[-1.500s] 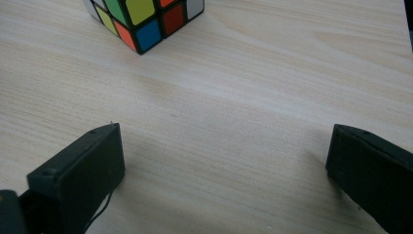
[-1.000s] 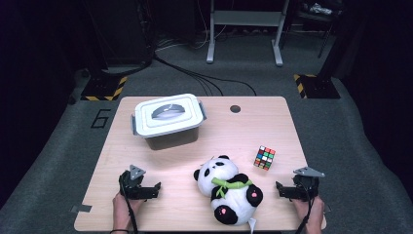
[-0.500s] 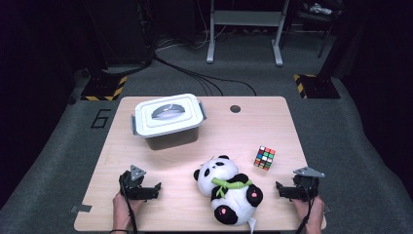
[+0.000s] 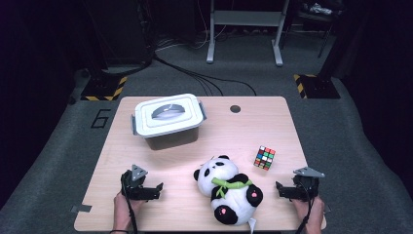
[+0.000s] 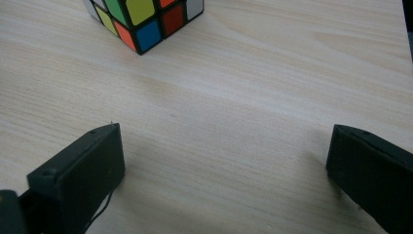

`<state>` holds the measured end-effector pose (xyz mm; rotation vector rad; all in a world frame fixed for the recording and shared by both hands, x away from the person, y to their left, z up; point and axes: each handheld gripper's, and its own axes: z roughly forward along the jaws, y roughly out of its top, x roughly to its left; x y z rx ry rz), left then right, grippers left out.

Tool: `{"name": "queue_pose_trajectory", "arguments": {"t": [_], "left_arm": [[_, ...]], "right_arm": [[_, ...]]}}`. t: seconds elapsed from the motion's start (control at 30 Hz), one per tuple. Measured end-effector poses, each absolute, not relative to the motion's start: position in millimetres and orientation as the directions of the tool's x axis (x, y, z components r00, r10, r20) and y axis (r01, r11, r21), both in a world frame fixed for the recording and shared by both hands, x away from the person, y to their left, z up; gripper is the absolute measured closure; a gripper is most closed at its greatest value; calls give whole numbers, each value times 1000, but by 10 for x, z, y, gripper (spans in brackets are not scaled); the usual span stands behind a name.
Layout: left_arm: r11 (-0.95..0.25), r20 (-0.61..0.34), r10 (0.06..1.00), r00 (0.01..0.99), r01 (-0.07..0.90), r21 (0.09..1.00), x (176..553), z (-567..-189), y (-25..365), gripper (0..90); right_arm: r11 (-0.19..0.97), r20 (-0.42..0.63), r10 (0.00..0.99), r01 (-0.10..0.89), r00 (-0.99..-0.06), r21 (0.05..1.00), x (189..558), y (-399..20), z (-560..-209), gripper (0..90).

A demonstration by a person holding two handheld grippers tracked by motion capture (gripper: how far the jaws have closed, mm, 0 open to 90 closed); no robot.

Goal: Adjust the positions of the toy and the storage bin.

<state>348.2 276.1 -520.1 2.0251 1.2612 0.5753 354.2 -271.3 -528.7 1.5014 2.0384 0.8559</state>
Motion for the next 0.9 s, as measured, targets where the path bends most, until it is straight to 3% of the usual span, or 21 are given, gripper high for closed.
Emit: {"name": "queue_pose_trajectory", "arguments": {"t": [0.47, 0.7, 0.9], "left_arm": [[-354, -1, 848, 530, 568, 743, 3411, -5038, 2519, 0], [-330, -63, 813, 579, 548, 769, 3413, -4920, 2451, 0], [-357, -48, 793, 607, 527, 771, 3420, -4846, 2358, 0]], "right_arm": [[207, -2, 956, 667, -294, 716, 3542, -2713, -5288, 0], [206, -2, 956, 667, -293, 716, 3542, -2714, -5289, 0], [207, -2, 956, 667, -293, 716, 3542, -2714, -5288, 0]]}}
